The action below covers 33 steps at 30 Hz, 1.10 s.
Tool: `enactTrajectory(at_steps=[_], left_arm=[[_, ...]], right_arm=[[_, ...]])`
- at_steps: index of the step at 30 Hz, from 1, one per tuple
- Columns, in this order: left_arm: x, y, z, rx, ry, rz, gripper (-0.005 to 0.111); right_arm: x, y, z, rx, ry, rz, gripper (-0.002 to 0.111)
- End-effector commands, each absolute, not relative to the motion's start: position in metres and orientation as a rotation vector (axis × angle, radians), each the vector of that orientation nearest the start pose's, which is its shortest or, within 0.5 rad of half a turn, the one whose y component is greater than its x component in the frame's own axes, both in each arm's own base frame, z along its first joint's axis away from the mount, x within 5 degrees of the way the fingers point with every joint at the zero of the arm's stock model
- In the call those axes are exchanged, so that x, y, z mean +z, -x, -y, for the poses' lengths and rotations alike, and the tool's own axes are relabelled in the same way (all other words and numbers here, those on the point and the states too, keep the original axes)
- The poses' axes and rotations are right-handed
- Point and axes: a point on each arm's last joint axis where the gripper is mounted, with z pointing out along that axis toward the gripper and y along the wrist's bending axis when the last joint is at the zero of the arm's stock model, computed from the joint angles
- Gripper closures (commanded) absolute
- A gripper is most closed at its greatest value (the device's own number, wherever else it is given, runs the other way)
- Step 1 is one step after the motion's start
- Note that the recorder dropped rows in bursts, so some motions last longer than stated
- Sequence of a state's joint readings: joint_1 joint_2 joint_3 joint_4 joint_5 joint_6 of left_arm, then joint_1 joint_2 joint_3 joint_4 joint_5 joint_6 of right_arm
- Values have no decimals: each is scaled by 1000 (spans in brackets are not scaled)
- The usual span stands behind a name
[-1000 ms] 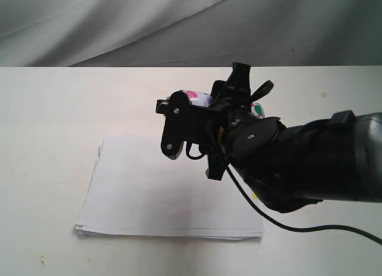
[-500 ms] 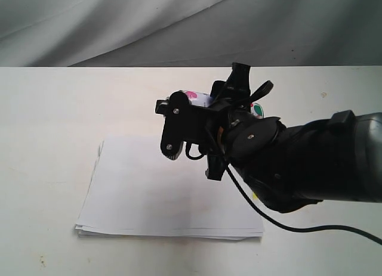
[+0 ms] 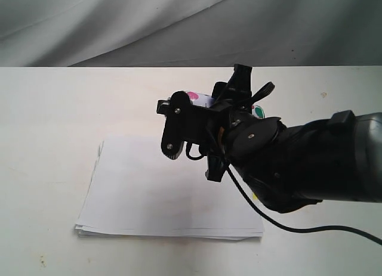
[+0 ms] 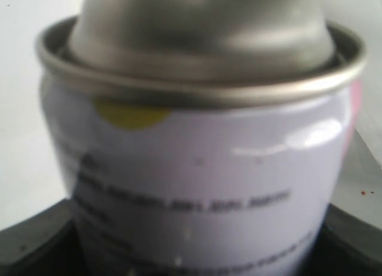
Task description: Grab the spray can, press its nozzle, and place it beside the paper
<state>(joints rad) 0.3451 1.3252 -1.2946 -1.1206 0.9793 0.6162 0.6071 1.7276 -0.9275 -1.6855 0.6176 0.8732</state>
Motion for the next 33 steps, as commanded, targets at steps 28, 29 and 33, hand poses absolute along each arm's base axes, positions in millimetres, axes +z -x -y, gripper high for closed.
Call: enactTrajectory(at_steps=[28,29,33], left_arm=[[261,-326,15,-894,-883,-1783,107],[253,-329,14,-913,-873,-1802,107],[234,-336,12,-960,-845,-1847,107]], right_arm=[[211,-315,-153,-827,1150,-1824,108],[211,-315,-153,-828,1151,-1824,108],[211,-315,-153,-828,1151,-1824,108]])
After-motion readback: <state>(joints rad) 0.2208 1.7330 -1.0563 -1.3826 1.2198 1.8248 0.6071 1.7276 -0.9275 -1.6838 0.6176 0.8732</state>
